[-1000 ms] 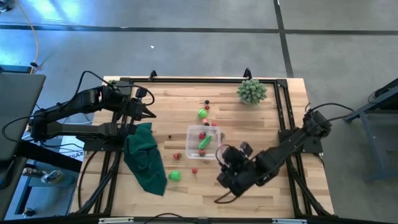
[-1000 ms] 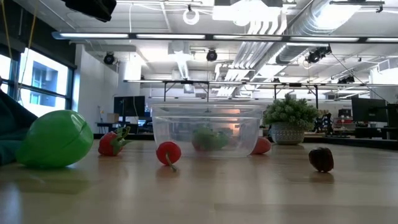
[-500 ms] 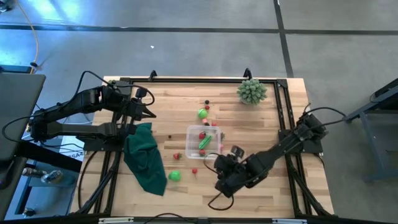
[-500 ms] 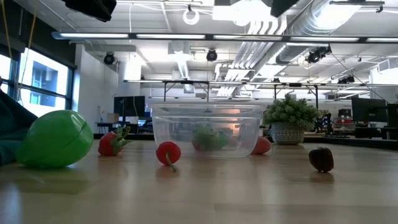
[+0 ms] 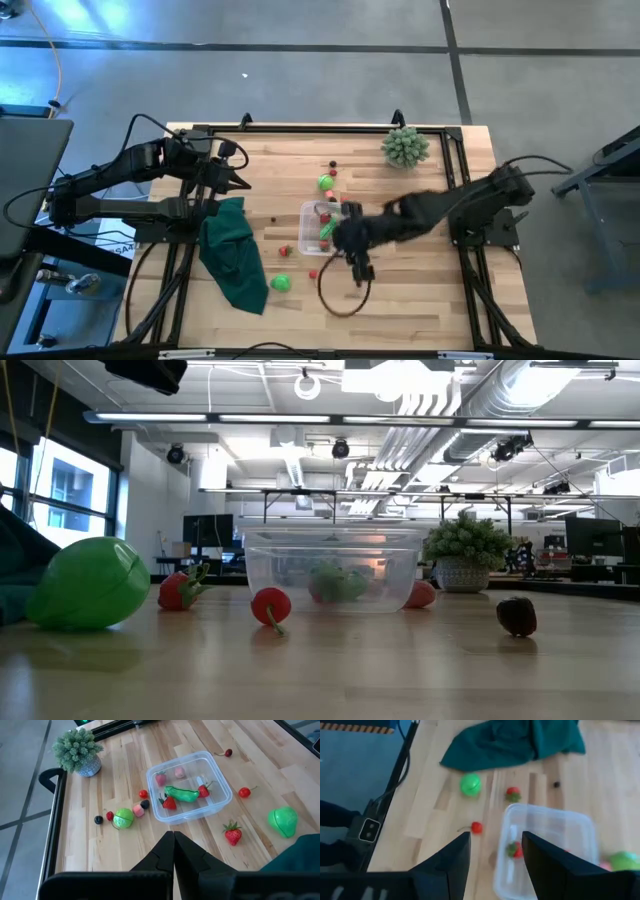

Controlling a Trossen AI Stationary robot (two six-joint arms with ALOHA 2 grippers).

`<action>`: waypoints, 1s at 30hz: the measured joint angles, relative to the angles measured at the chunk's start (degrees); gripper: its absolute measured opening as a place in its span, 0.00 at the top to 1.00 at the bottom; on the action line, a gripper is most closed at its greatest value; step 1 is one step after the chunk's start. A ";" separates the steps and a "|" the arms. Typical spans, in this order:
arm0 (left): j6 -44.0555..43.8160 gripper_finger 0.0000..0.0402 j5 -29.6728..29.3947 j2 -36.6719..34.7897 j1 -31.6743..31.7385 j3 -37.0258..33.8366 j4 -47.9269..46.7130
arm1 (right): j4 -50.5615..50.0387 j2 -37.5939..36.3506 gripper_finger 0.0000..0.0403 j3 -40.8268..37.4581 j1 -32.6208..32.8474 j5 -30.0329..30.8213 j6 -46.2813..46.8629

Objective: Pick and placing Produce into tupperware
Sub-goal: Put the red cherry into the transparent bin

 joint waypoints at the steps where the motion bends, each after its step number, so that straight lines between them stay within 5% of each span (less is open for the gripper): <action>1: 0.01 1.00 0.00 0.00 0.02 0.00 0.01 | -0.89 -1.09 0.58 0.00 -0.76 -0.69 -0.84; 6: 0.01 1.00 0.00 0.00 0.01 0.00 0.01 | -1.72 -7.50 0.58 -4.85 -2.13 -2.17 -1.47; 17: 0.01 1.00 0.00 0.00 0.01 0.00 0.00 | 30.12 -31.80 0.58 -46.35 5.13 -3.32 12.21; 25: 0.01 1.00 0.00 0.00 0.01 0.00 -0.01 | 50.19 -28.23 0.58 -61.45 8.99 0.85 9.63; 30: 0.01 1.00 0.00 0.00 0.00 0.00 -0.01 | 58.02 -20.60 0.58 -63.72 9.47 0.86 5.78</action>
